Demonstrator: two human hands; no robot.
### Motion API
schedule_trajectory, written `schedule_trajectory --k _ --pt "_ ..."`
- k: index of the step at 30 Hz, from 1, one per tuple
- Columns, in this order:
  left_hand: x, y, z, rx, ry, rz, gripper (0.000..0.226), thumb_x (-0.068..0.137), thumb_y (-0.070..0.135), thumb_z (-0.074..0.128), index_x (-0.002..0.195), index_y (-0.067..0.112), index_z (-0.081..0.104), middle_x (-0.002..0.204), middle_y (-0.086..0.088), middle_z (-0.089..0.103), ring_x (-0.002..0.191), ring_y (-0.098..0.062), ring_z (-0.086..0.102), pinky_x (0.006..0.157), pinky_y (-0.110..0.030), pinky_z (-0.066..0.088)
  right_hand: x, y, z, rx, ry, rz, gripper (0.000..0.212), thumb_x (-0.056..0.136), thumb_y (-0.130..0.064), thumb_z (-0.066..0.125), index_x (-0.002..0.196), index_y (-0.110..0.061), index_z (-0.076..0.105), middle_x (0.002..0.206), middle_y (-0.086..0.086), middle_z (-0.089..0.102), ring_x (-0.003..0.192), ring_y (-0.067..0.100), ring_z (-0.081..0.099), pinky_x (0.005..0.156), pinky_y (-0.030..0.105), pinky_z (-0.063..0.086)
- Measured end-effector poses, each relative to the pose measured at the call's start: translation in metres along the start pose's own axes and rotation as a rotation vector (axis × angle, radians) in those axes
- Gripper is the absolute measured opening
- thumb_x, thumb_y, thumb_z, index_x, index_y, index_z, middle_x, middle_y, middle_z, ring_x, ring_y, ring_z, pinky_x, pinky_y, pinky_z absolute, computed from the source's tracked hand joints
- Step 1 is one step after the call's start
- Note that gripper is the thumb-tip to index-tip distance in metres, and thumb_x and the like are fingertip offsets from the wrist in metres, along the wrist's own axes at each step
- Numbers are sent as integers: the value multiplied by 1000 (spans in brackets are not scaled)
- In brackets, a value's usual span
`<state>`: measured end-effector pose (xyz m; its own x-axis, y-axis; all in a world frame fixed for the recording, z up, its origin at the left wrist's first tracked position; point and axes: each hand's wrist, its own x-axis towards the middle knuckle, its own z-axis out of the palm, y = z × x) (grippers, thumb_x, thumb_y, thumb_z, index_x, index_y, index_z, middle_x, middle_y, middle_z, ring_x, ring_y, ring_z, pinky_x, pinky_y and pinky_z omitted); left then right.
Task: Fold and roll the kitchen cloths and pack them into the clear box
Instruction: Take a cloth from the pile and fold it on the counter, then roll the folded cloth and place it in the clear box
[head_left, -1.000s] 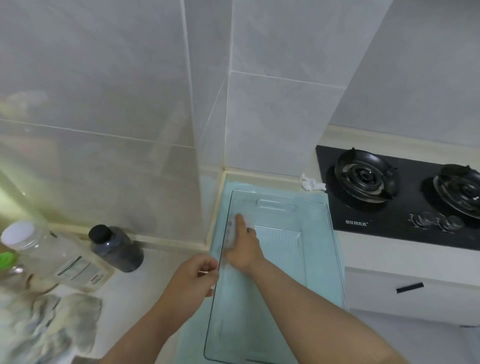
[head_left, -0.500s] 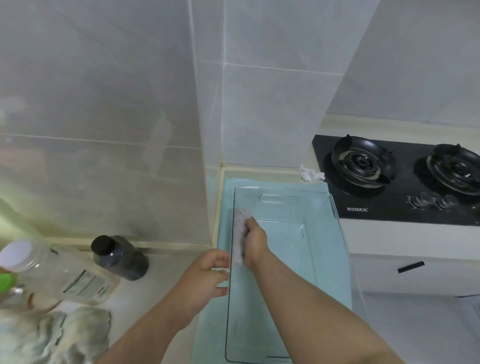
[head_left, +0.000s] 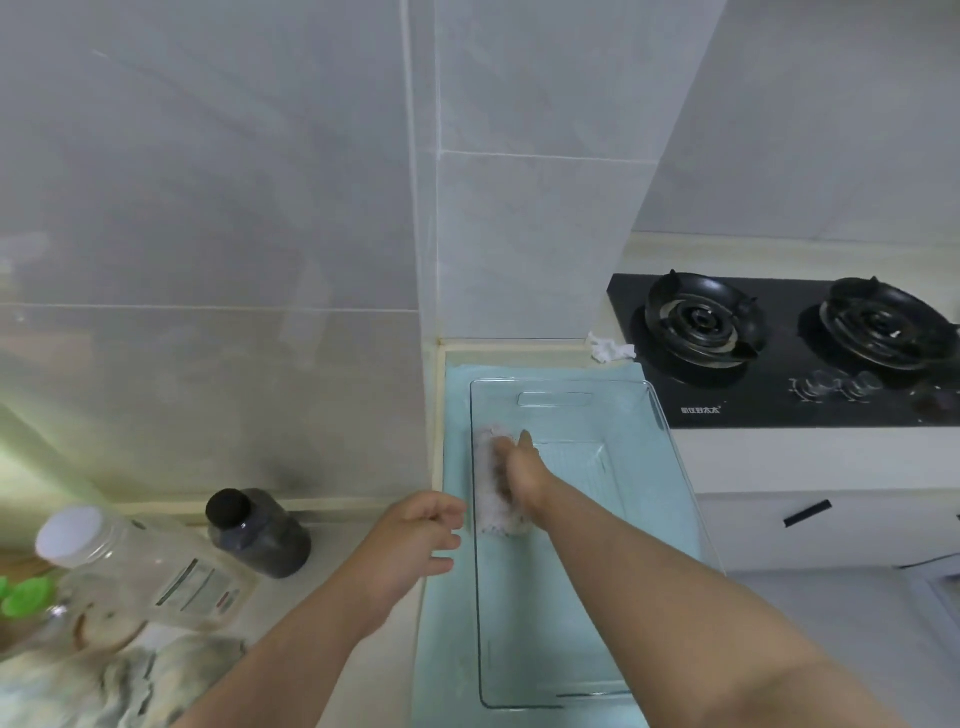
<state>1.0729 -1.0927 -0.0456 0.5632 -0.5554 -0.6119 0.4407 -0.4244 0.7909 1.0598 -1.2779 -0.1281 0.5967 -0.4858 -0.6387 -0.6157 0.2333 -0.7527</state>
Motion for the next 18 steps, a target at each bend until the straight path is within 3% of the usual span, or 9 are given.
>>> schedule_trajectory --k 4,9,13,18 --pt "-4 12 -13 29 -8 60 20 90 2 56 104 13 66 113 -7 67 102 -17 65 91 -35 53 -33 -13 -22 -28 83 -141 63 103 -39 36 156 -24 5 163 -1 8 149 22 14 118 40 17" --pt "-21 28 -28 -44 62 212 18 94 4 54 99 12 69 104 -6 71 102 -19 66 90 -35 54 -97 -36 -35 1 133 -412 48 104 -31 36 151 -31 25 157 -10 27 145 12 25 116 32 21" --pt "-42 43 -36 -109 154 377 21 96 6 52 101 16 69 104 -1 72 101 -12 67 88 -31 54 -139 -55 -27 35 63 -595 54 91 -46 41 144 -37 38 146 -14 43 136 7 40 114 34 33" --pt "-64 51 -50 -126 334 499 21 94 7 56 94 22 71 99 -1 74 101 -19 68 85 -34 53 -161 -78 -28 -42 -38 -688 49 93 -43 44 141 -43 37 144 -24 41 133 4 41 104 26 34"
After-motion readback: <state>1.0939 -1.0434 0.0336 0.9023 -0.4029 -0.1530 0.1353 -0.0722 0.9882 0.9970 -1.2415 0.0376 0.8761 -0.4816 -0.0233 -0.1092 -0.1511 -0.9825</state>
